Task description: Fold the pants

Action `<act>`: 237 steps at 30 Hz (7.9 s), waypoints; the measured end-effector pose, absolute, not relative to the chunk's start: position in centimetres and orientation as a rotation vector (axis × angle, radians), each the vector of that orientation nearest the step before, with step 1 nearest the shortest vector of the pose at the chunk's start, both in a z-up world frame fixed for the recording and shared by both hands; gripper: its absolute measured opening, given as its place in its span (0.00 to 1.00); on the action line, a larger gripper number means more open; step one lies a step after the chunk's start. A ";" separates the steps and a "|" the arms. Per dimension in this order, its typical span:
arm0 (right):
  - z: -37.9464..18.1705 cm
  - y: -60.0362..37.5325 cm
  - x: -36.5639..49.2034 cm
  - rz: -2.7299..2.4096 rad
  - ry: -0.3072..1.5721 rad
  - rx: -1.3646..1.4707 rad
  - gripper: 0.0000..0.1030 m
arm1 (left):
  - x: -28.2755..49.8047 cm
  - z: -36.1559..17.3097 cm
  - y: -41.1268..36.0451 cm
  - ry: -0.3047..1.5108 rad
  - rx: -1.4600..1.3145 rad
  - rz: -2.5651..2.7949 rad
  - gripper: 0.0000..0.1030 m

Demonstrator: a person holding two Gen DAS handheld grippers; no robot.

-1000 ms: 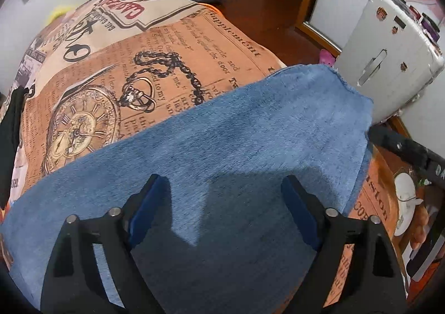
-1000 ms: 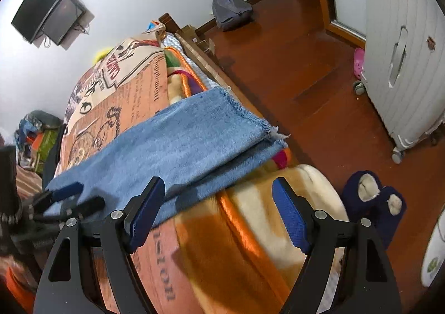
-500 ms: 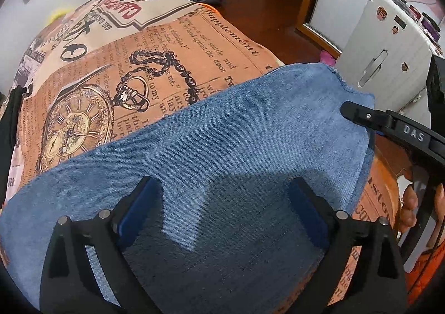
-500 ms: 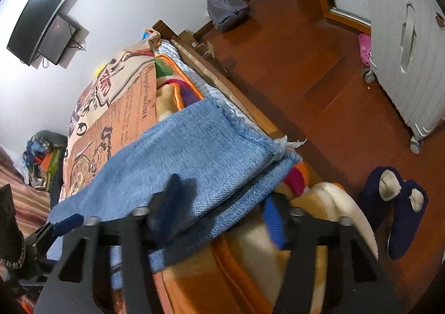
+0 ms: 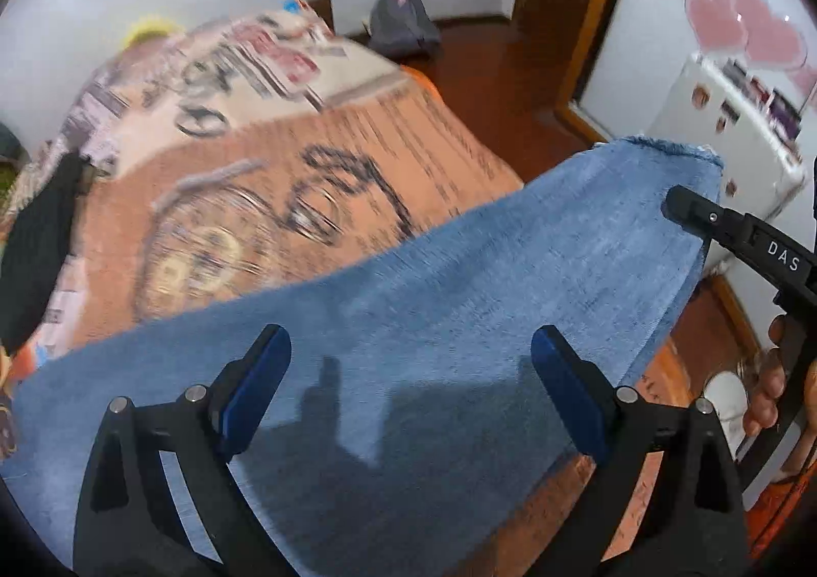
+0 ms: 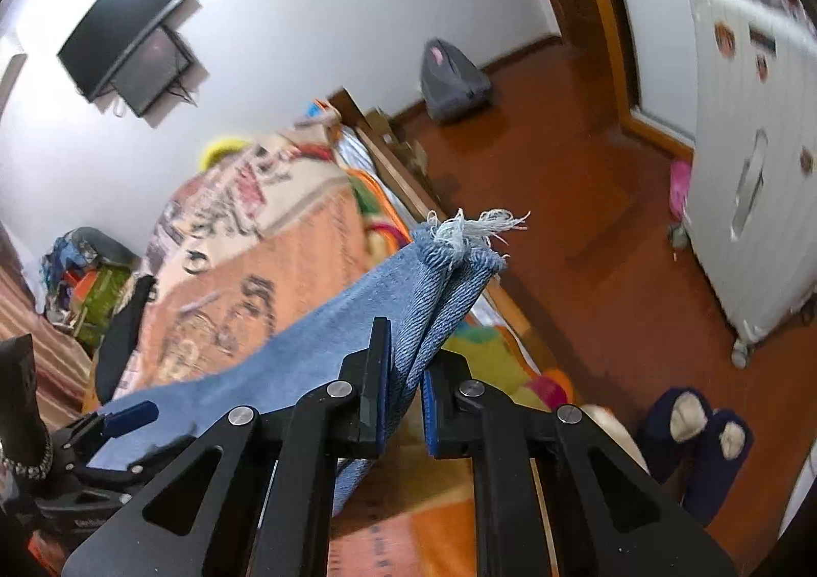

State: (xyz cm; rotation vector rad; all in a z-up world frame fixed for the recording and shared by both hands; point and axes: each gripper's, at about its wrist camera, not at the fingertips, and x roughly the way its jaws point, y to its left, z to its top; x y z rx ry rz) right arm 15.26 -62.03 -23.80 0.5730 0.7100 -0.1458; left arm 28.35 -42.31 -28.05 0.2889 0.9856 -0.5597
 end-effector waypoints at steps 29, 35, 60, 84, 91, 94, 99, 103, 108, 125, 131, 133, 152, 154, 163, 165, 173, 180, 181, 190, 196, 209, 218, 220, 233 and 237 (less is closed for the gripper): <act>-8.2 -37.3 14.7 0.214 0.524 0.210 0.08 | 21.2 -17.8 -10.9 0.728 0.118 -0.332 0.94; -9.5 -32.3 15.7 0.327 0.572 0.180 0.08 | 20.1 -19.4 -4.9 0.756 0.057 -0.234 0.94; -20.7 -27.4 14.8 0.471 0.939 0.089 0.39 | 22.0 -21.5 -7.2 0.832 0.039 -0.246 0.94; -25.3 -39.6 23.8 0.147 1.016 0.043 0.44 | 28.2 -28.6 -13.8 0.979 0.168 -0.270 0.87; -25.1 -41.4 20.0 0.137 1.017 0.038 0.46 | 26.2 -28.3 -9.9 0.970 0.255 -0.176 0.87; -25.2 -42.8 17.5 0.106 1.009 0.086 0.52 | 24.9 -28.9 -7.7 0.995 0.253 -0.146 0.87; -24.5 -44.7 14.7 0.066 1.005 0.184 0.53 | 22.2 -28.1 -3.9 0.980 0.189 -0.105 0.87; -21.9 -43.8 13.8 0.047 0.961 0.136 0.53 | 19.6 -26.0 -0.3 0.925 0.097 -0.064 0.87; -17.8 -40.4 13.2 0.121 0.855 0.110 0.53 | 16.5 -23.4 4.7 0.855 -0.012 -0.008 0.91; -21.1 -25.0 16.2 0.313 0.872 -0.094 0.55 | 11.3 -29.2 13.3 0.962 -0.499 -0.044 0.93; -23.7 -25.4 16.2 0.296 0.916 -0.052 0.61 | 12.2 -31.7 13.4 0.993 -0.584 -0.080 0.93; -23.8 -25.8 16.2 0.301 0.922 -0.028 0.61 | 12.7 -32.0 13.5 0.983 -0.609 -0.084 0.93; -24.2 -25.2 16.6 0.295 0.902 -0.042 0.67 | 16.7 -33.4 15.8 0.914 -0.814 -0.019 0.94; -24.2 -25.2 16.7 0.298 0.899 -0.041 0.68 | 17.5 -33.1 15.1 0.922 -0.754 0.012 0.94; -24.3 -25.5 17.0 0.312 0.889 -0.030 0.69 | 21.0 -32.8 12.2 0.932 -0.491 0.137 0.70; -24.3 -25.6 17.0 0.315 0.889 -0.026 0.69 | 21.4 -32.5 12.4 0.931 -0.472 0.130 0.61; -24.2 -25.7 17.0 0.325 0.890 -0.018 0.69 | 21.5 -29.2 11.2 0.862 -0.307 0.101 0.37; -23.8 -26.3 16.9 0.316 0.909 0.020 0.69 | 22.0 -25.2 8.9 0.793 -0.200 0.075 0.22; -23.6 -26.6 16.8 0.315 0.910 0.031 0.69 | 22.1 -24.7 8.6 0.786 -0.191 0.073 0.21; -22.0 -32.1 14.9 0.192 0.876 0.097 0.69 | 21.4 -17.6 3.6 0.631 -0.100 -0.036 0.12; -22.9 -35.6 14.0 0.100 0.894 0.153 0.69 | 21.9 -16.6 2.0 0.638 -0.077 -0.055 0.12; -23.7 -34.3 13.8 0.120 0.902 0.122 0.69 | 19.7 -29.9 11.5 0.995 -0.334 0.091 0.55; -23.7 -33.7 13.9 0.109 0.910 0.100 0.72 | 17.7 -32.9 13.0 0.986 -0.559 0.027 0.77; -23.8 -33.7 13.9 0.105 0.909 0.097 0.72 | 17.7 -33.2 12.5 0.989 -0.588 -0.005 0.77; -24.1 -33.6 13.9 0.119 0.900 0.100 0.76 | 22.3 -33.4 13.1 0.949 -0.748 -0.024 0.82; -24.1 -33.5 13.9 0.123 0.895 0.099 0.77 | 23.5 -33.5 13.3 0.931 -0.752 0.011 0.66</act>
